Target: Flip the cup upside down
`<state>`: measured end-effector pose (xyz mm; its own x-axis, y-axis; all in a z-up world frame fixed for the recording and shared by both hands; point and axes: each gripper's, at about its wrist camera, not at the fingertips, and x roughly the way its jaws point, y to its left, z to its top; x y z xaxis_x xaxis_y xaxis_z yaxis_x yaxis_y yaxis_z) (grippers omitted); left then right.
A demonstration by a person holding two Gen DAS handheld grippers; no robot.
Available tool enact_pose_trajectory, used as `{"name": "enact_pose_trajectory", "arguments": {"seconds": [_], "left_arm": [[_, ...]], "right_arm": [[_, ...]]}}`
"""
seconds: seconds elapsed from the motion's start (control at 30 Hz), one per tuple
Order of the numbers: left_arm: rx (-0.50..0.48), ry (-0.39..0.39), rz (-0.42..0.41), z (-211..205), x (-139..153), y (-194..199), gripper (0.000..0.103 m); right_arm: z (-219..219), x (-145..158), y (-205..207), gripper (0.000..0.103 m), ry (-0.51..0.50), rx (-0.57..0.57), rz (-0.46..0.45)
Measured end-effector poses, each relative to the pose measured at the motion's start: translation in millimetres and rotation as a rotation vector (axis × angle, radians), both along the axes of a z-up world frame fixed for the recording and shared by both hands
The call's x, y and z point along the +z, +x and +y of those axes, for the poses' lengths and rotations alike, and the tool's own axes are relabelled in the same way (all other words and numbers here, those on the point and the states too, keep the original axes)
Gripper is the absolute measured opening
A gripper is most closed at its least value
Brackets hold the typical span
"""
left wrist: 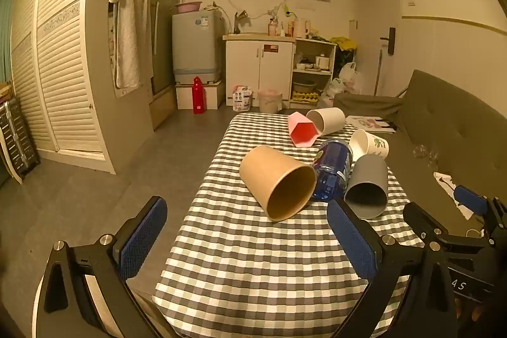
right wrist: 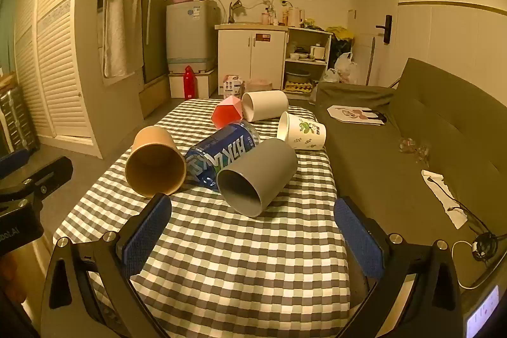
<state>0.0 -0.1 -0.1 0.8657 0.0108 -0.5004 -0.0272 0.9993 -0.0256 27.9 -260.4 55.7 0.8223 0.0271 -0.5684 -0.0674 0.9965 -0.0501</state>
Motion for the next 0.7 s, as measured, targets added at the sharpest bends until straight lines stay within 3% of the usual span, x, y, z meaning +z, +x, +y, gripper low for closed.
{"name": "enact_pose_trajectory", "arguments": {"seconds": [0.7], "left_arm": [[0.001,0.009,-0.007,0.2,0.3,-1.6,0.103]], "right_arm": [[0.2,-1.9,0.3,0.103,0.007,0.001,0.001]]}}
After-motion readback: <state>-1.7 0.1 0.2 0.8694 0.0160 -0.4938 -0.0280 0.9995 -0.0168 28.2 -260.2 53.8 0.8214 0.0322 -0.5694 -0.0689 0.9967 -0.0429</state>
